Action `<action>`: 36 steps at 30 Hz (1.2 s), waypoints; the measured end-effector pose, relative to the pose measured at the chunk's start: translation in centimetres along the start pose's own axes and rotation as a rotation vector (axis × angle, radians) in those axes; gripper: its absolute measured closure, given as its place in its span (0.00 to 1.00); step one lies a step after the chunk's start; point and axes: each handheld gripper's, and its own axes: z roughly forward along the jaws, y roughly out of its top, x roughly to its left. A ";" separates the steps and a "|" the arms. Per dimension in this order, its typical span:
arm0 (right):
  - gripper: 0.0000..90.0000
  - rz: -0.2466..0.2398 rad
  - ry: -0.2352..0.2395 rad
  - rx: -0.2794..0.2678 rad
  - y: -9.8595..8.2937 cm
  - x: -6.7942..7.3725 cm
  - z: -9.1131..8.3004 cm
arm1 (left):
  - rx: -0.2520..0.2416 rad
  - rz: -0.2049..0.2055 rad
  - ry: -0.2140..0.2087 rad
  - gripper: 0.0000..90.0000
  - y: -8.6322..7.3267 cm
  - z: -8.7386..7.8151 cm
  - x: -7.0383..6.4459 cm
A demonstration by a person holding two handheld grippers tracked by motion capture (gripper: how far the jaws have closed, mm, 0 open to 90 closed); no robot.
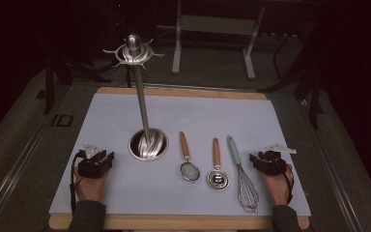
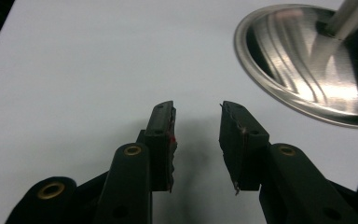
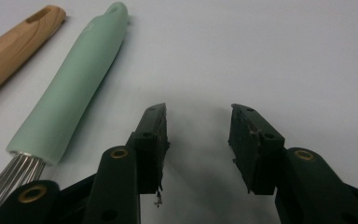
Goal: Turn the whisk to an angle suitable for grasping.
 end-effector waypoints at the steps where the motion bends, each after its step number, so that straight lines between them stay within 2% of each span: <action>1: 0.61 -0.005 0.006 0.007 0.0 0.0 0.0 | 0.000 0.000 0.000 0.73 0.0 0.0 0.0; 3: 0.61 -0.007 0.016 0.012 0.1 0.1 -0.1 | -0.009 0.006 -0.017 0.74 0.0 0.0 0.0; 4: 0.61 -0.007 0.027 0.018 0.2 0.3 -0.2 | -0.016 0.034 -0.033 0.74 0.0 -0.1 -0.1; 6: 0.62 -0.005 0.038 0.024 0.4 0.6 -0.3 | -0.016 0.058 -0.046 0.74 0.0 -0.1 -0.4; 11: 0.73 -0.020 0.027 0.064 0.9 1.2 -0.7 | -0.015 0.096 -0.062 0.73 -0.1 0.0 -1.0; 13: 0.75 -0.010 0.034 0.068 1.2 1.1 -1.0 | -0.010 0.109 -0.065 0.74 -0.1 0.0 -1.1; 17: 0.76 -0.022 0.038 0.093 1.6 1.4 -1.2 | -0.008 0.105 -0.064 0.73 -0.1 0.1 -1.1; 23: 0.77 -0.050 0.089 0.123 2.6 2.2 -1.5 | -0.008 0.110 -0.054 0.71 -0.1 0.1 -1.2; 25: 0.76 -0.074 0.095 0.132 3.2 2.4 -1.7 | -0.008 0.108 -0.048 0.70 -0.1 0.1 -1.2; 30: 0.75 -0.130 0.131 0.175 4.3 3.6 -2.2 | -0.010 0.101 -0.043 0.70 -0.1 0.1 -1.2; 32: 0.74 -0.138 0.158 0.188 4.4 4.0 -2.1 | -0.010 0.102 -0.043 0.70 -0.1 0.1 -1.2; 36: 0.70 -0.155 0.172 0.212 4.2 5.0 -1.5 | -0.011 0.109 -0.039 0.70 -0.1 0.0 -1.3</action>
